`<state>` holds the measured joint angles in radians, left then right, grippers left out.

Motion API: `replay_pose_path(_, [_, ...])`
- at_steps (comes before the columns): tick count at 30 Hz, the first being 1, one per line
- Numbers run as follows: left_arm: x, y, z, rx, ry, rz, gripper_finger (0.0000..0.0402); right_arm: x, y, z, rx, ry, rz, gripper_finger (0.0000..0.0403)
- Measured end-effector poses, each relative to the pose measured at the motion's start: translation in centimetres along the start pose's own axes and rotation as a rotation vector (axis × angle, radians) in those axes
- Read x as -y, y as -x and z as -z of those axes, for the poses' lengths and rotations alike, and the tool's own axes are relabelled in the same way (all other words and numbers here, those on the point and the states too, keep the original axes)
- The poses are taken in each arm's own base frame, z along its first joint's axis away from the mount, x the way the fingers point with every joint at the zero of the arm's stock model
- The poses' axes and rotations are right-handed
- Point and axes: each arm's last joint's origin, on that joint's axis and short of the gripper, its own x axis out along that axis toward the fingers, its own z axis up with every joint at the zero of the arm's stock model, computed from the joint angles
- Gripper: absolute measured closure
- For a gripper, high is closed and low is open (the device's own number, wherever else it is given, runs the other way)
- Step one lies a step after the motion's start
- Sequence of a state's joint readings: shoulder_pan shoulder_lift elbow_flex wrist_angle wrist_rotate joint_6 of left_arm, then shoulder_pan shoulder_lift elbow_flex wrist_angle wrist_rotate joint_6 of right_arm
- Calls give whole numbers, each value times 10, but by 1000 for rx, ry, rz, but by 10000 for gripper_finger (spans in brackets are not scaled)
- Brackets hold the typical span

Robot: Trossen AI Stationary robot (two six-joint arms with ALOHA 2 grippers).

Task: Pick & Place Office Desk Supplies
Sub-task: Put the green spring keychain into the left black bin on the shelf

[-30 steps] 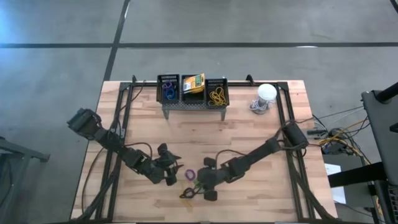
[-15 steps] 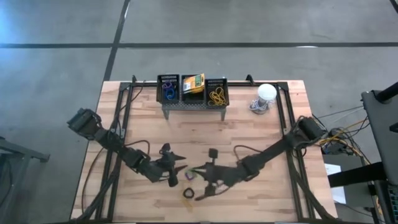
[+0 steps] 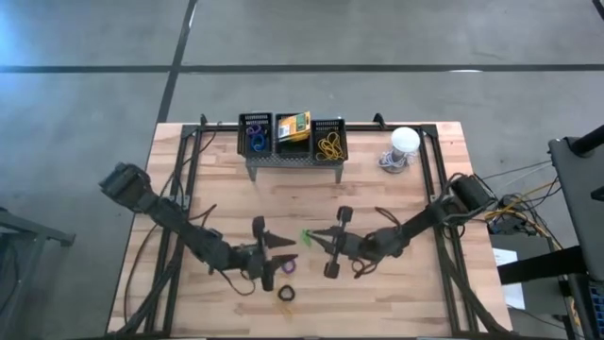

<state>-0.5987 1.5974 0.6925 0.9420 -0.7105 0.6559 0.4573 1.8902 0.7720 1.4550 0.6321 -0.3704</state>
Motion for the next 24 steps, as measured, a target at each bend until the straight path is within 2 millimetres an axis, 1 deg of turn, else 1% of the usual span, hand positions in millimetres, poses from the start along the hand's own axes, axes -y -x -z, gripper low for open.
replay_pose_path(2, [-7, -6, -16, 17, -116, -16, 229, 0, 0, 1, -5, -5, -2, 390])
replay_pose_path(4, [-10, -10, -26, -2, -226, 0, 225, -1, 1, 3, -14, 3, -10, 390])
replay_pose_path(6, [-9, -15, -31, -57, -360, 54, 214, -1, 1, 2, -7, -3, -9, 390])
replay_pose_path(8, [-8, -19, -31, -134, -479, 131, 199, -1, 0, 2, -9, -8, -8, 390])
replay_pose_path(10, [-9, -25, -32, -213, -542, 191, 180, -1, 0, 3, -14, -14, -9, 390])
replay_pose_path(12, [-14, -30, -33, -281, -549, 192, 161, -1, 0, 3, -17, -15, -9, 390])
replay_pose_path(14, [-20, -35, -37, -293, -504, 166, 144, -1, 0, 4, -24, -10, -13, 390])
replay_pose_path(17, [-22, -36, -41, -286, -490, 162, 126, -1, 0, 6, -40, -12, -18, 390])
replay_pose_path(21, [-19, -35, -48, -220, -515, 229, 120, -1, -1, 7, -53, -27, -18, 390])
replay_pose_path(24, [-21, -37, -42, -245, -533, 238, 125, 0, -1, 8, -55, -32, -16, 390])
